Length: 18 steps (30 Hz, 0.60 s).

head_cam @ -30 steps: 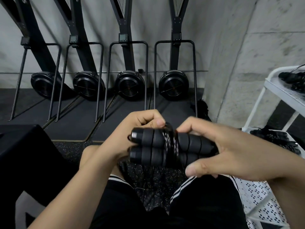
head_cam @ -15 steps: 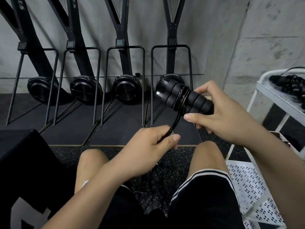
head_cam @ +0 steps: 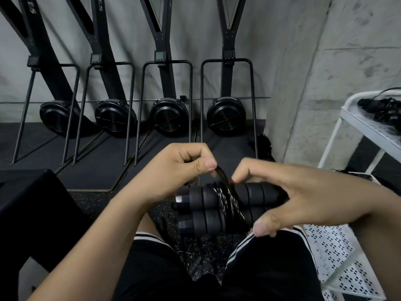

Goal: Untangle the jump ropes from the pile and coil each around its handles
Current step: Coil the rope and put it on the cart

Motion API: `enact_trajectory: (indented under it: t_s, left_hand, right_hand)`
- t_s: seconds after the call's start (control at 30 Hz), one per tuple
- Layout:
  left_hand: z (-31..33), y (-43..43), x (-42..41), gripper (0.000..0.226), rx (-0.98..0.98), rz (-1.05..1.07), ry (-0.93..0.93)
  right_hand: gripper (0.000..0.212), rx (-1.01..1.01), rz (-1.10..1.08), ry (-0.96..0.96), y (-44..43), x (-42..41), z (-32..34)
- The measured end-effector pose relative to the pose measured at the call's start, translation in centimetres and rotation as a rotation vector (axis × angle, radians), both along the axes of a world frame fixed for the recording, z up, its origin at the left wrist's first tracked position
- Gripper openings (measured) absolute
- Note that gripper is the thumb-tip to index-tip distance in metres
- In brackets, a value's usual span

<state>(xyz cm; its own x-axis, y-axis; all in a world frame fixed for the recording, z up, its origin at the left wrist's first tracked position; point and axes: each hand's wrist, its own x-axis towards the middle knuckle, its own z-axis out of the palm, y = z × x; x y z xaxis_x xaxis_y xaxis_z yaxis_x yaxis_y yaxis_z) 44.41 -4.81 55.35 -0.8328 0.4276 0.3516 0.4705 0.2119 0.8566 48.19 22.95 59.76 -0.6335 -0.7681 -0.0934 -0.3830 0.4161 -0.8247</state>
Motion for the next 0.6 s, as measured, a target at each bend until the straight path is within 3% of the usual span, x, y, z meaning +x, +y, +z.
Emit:
enact_trajectory:
  t_s: [0.1,0.17,0.3,0.33,0.6]
  left_hand:
    - [-1.5,0.3,0.4,0.020,0.043,0.071,-0.157]
    - [-2.3,1.1,1.5,0.035,-0.080,0.197,-0.180]
    - [-2.3,3.9,1.5,0.042,0.162,0.100,-0.171]
    - [-2.5,3.9,1.5,0.042,0.148,0.091,-0.150]
    - [-1.7,2.8,3.0,0.030,-0.332,0.156,0.102]
  right_hand:
    - [0.050,-0.174,-0.031,0.031,0.1,0.3,0.9]
    - [0.046,-0.264,-0.065,0.052,0.2,0.2,1.3]
    - [0.049,-0.437,-0.239,0.135,-0.1,-0.7,1.4]
    - [0.050,-0.468,-0.294,0.166,-0.2,-1.0,1.3]
    - [0.041,-0.245,-0.627,0.478,0.3,-4.4,-1.0]
